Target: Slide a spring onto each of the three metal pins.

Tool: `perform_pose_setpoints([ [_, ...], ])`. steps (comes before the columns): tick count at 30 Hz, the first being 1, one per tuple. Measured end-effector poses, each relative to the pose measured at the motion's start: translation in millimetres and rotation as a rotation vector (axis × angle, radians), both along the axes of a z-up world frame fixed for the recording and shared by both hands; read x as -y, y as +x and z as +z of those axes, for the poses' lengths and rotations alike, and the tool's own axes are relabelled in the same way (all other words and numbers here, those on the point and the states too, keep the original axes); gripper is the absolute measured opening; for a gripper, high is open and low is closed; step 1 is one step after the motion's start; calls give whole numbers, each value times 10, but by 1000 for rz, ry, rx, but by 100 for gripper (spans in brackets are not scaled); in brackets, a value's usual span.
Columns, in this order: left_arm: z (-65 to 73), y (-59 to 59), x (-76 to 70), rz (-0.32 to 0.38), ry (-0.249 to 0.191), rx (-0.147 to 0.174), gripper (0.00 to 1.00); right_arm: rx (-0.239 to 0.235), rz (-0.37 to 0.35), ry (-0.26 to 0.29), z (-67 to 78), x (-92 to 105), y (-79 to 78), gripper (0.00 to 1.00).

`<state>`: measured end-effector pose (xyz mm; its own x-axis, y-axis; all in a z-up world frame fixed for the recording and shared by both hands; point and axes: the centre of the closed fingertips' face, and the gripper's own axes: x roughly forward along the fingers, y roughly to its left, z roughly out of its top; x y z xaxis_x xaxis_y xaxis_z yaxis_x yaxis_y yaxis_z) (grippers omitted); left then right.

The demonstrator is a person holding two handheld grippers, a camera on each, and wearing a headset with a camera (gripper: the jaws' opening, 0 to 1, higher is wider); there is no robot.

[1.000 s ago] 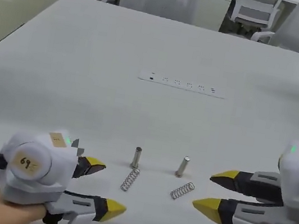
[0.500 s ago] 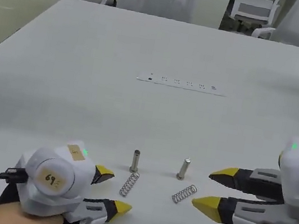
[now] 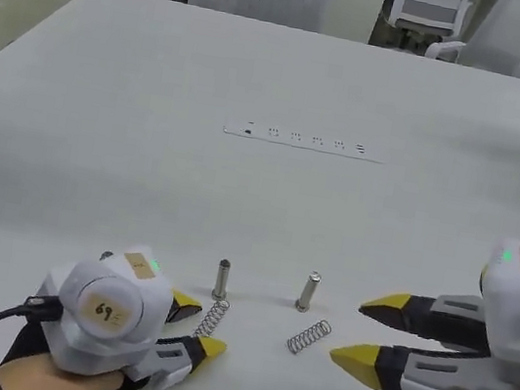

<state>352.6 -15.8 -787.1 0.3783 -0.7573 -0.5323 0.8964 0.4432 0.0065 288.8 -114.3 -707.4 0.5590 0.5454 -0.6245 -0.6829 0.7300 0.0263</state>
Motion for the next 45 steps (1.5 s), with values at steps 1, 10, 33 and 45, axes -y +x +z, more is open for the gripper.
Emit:
perform_pose_setpoints([
  [1,-3,3,-8,-1,2,0,19,-1,0,0,-1,0,-1,34],
  [10,25,44,-125,26,7,7,13,1,19,4,6,-79,3,33],
  [33,25,-76,-202,-31,21,-11,3,3,51,-8,39,-193,-11,32],
  [45,307,-255,-306,-85,-46,-23,3,11,93,-7,92,-348,-26,30],
])
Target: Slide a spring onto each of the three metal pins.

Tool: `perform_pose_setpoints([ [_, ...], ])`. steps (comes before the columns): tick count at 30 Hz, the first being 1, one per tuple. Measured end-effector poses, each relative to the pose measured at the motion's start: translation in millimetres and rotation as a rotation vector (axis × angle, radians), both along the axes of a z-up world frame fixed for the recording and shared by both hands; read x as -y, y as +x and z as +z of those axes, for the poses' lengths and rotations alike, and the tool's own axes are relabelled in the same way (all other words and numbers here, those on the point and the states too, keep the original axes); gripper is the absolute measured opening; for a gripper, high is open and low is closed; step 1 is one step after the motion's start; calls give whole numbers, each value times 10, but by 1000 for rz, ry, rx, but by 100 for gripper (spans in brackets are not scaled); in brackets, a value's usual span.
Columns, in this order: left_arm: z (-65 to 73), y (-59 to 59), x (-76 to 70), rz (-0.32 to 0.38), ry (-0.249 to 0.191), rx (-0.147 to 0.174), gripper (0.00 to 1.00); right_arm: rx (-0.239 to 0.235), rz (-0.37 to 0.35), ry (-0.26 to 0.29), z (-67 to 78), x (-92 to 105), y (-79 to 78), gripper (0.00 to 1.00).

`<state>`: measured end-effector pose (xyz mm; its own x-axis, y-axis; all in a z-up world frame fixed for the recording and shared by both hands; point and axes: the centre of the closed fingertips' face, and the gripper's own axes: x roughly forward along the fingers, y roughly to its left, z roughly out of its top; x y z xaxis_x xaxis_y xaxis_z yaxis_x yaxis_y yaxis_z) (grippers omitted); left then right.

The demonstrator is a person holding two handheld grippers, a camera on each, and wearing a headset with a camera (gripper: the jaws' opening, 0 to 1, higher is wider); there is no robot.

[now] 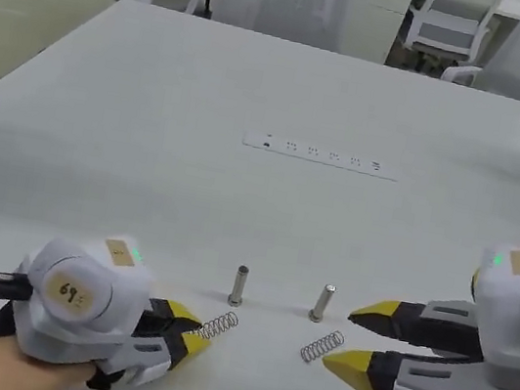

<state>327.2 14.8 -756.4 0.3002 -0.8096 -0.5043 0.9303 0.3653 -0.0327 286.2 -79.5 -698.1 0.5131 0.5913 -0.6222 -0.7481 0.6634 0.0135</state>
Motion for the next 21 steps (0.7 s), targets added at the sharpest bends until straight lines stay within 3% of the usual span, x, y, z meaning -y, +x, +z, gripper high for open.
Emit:
perform_pose_setpoints([
  [9,300,-224,18,-73,-71,8,3,-8,61,37,60,-193,-20,28],
  [14,502,-386,73,-141,-104,42,3,0,111,53,120,-317,-37,27],
  [21,641,-564,125,-225,-112,81,3,-11,213,67,125,-479,-163,24],
])
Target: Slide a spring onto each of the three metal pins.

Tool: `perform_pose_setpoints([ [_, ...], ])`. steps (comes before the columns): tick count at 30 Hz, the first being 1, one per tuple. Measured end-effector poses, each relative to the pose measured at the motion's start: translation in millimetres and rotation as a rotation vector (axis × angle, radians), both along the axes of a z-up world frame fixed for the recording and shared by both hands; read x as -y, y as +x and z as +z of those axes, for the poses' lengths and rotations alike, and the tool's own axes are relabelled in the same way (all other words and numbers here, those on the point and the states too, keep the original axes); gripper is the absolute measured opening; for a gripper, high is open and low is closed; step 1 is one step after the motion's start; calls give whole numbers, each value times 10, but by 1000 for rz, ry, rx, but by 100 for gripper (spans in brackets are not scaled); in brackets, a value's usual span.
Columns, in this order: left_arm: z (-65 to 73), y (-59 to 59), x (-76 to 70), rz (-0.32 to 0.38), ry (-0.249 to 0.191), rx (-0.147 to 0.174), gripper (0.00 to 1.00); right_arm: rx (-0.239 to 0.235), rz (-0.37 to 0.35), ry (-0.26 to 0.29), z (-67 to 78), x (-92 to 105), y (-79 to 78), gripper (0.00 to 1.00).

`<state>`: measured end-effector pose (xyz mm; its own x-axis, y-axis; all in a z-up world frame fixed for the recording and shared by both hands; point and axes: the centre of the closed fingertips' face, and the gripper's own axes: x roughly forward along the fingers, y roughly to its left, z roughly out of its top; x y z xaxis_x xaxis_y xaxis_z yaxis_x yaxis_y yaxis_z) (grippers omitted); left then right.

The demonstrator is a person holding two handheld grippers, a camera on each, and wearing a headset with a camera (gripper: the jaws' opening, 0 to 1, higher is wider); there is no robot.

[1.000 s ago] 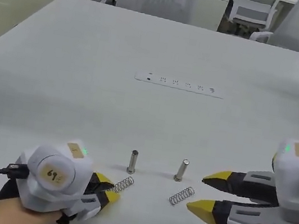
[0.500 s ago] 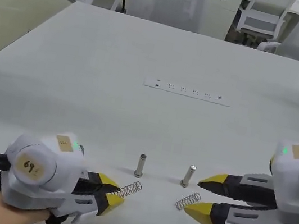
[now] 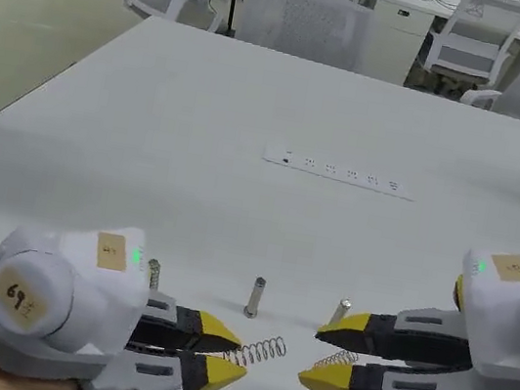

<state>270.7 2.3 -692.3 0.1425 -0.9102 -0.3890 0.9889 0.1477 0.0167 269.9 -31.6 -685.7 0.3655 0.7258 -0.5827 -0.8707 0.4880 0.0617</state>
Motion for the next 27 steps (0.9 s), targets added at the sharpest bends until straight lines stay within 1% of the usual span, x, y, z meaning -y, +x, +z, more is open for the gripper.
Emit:
perform_pose_setpoints([
  [4,57,-70,30,-36,-15,14,3,3,20,17,23,-33,-26,22],
  [8,89,-137,69,-67,-28,22,3,-11,50,25,15,-56,-87,19],
  [12,120,-165,91,-79,-39,28,3,-18,64,33,21,-67,-119,18],
  [14,135,-178,102,-83,-42,33,3,-21,69,34,16,-73,-132,18],
  [18,152,-203,119,-94,-48,37,3,-28,85,34,7,-100,-161,14],
  [20,153,-211,125,-96,-48,39,3,-26,95,31,14,-111,-170,10],
  [21,148,-209,124,-96,-45,40,3,-25,95,27,12,-110,-171,10],
  [27,126,-190,122,-87,-35,45,3,-12,102,24,103,-121,-173,9],
])
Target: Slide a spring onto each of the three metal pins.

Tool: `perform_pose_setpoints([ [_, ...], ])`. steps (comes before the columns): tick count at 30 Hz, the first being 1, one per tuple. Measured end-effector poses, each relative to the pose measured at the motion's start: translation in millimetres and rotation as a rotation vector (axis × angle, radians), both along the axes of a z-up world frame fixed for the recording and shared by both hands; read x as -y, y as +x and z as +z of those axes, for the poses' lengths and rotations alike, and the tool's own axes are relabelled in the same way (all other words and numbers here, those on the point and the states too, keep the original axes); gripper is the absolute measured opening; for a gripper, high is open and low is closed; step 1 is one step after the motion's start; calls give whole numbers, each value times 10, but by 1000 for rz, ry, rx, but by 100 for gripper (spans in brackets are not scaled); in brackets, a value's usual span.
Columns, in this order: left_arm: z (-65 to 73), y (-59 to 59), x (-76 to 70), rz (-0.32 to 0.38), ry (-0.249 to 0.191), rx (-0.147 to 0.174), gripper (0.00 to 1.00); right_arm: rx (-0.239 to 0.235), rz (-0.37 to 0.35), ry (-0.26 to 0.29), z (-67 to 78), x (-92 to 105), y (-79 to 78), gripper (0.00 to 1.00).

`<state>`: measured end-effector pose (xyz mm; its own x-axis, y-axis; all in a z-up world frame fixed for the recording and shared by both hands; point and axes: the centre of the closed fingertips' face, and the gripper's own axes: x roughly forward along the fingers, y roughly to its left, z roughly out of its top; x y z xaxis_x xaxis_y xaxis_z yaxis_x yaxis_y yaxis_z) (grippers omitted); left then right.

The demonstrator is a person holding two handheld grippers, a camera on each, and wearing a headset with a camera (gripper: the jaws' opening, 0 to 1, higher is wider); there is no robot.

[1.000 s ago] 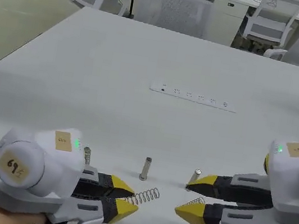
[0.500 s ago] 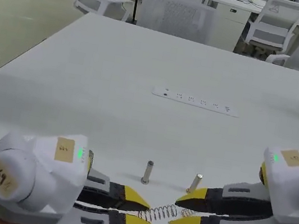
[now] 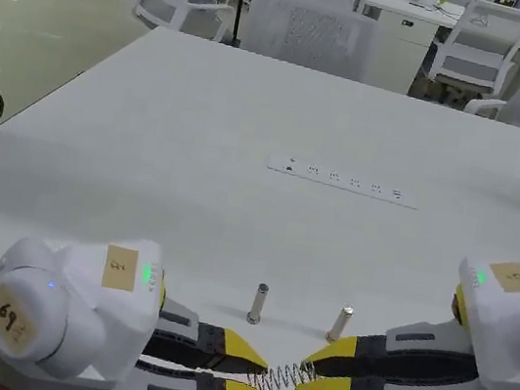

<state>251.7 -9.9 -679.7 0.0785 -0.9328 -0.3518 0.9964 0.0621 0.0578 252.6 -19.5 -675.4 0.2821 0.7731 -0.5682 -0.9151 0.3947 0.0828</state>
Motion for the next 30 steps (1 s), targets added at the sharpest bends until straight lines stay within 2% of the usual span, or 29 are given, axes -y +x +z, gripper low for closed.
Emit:
perform_pose_setpoints([
  [8,-13,17,-5,10,7,7,2,19,27,-16,82,-71,-25,7],
  [13,-13,17,-6,9,9,10,2,28,59,-45,123,-121,-48,7],
  [23,45,45,0,14,-11,19,2,51,130,-135,188,-204,-54,6],
  [25,72,39,5,11,-26,15,2,46,146,-171,172,-191,-51,7],
  [30,107,55,16,14,-46,18,2,41,185,-219,192,-193,-38,8],
])
